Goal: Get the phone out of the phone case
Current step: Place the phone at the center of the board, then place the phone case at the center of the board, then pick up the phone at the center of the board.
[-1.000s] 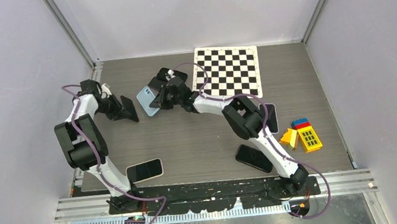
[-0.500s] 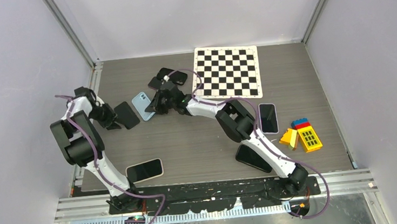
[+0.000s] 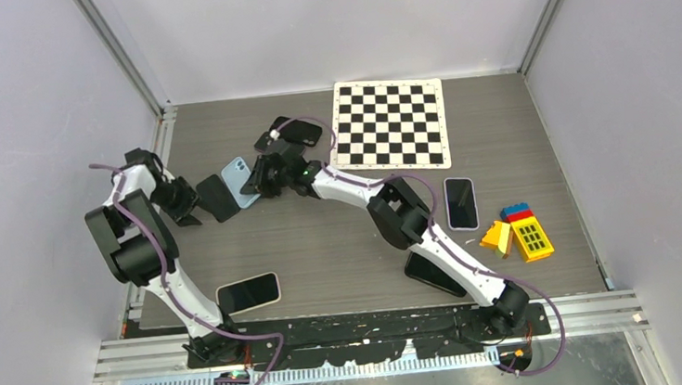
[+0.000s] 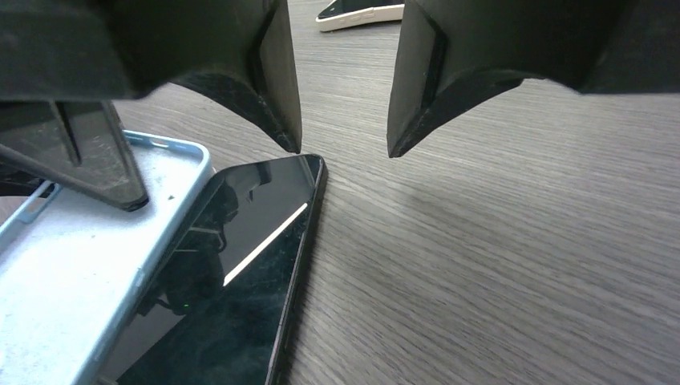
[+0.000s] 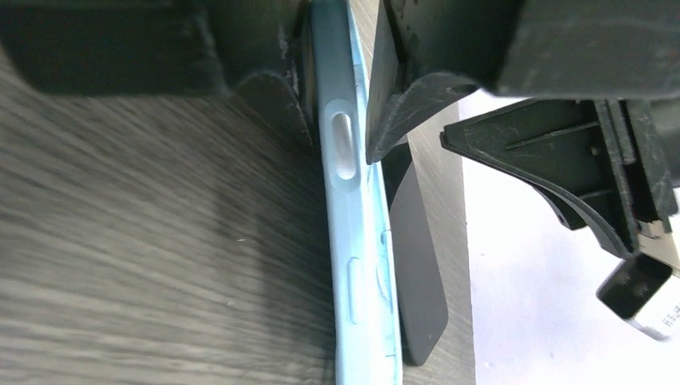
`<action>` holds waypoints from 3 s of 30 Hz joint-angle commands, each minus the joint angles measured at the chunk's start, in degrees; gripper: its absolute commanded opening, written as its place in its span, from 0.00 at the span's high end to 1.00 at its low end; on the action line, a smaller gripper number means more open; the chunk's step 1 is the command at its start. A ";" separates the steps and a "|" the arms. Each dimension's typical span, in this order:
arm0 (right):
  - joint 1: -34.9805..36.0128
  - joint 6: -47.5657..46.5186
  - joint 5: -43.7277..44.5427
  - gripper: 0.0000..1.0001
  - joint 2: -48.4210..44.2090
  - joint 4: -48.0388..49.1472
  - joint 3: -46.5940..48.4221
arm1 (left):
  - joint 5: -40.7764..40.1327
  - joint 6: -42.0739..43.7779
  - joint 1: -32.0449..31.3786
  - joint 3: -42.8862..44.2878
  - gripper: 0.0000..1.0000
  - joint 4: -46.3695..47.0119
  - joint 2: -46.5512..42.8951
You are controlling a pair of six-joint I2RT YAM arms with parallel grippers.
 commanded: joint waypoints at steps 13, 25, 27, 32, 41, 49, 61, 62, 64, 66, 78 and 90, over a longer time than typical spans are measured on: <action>1.42 -20.06 8.45 0.19 -10.70 -21.16 -0.02 | -0.58 -3.78 -1.40 3.41 0.31 -3.49 -14.21; 1.60 -31.39 20.71 0.06 -29.74 -18.56 -18.91 | -0.44 -3.08 -1.36 16.21 0.20 -8.90 -18.19; 2.04 -34.96 16.73 0.05 -32.64 -18.52 -22.90 | -0.48 -3.09 -1.36 18.46 0.18 -9.82 -18.66; 5.73 -48.00 -0.09 0.05 -39.68 -15.22 -34.63 | -0.33 -3.15 -1.36 22.23 0.15 -11.36 -19.17; 16.35 -63.26 -2.49 0.06 -39.47 -19.58 -39.28 | -0.72 -3.19 -1.36 16.34 0.16 -8.13 -21.71; 22.73 -71.19 -0.53 0.10 -33.88 -27.81 -34.02 | -0.94 -2.65 -1.36 11.95 0.16 -6.17 -24.49; 23.79 -74.04 7.26 0.07 -27.29 -26.84 -29.42 | -0.35 -2.91 -1.53 11.59 0.16 -5.65 -25.54; 23.71 -74.02 7.33 0.06 -26.34 -27.05 -28.92 | -0.35 -2.87 -1.65 11.59 0.16 -5.70 -25.53; 23.36 -73.57 6.63 0.06 -25.09 -27.79 -27.10 | -0.34 -2.82 -1.72 11.64 0.16 -5.80 -25.64; 22.92 -72.50 5.71 0.06 -24.24 -28.55 -25.50 | -0.37 -2.82 -1.87 11.95 0.16 -5.93 -25.68; 22.51 -80.21 8.12 0.04 -21.37 -29.65 -22.55 | -0.52 -2.56 -2.94 14.98 0.16 -7.85 -24.22; 23.12 -87.76 1.15 0.08 -18.66 -29.68 -20.27 | -2.27 -1.35 -5.00 17.11 0.16 -9.77 -23.98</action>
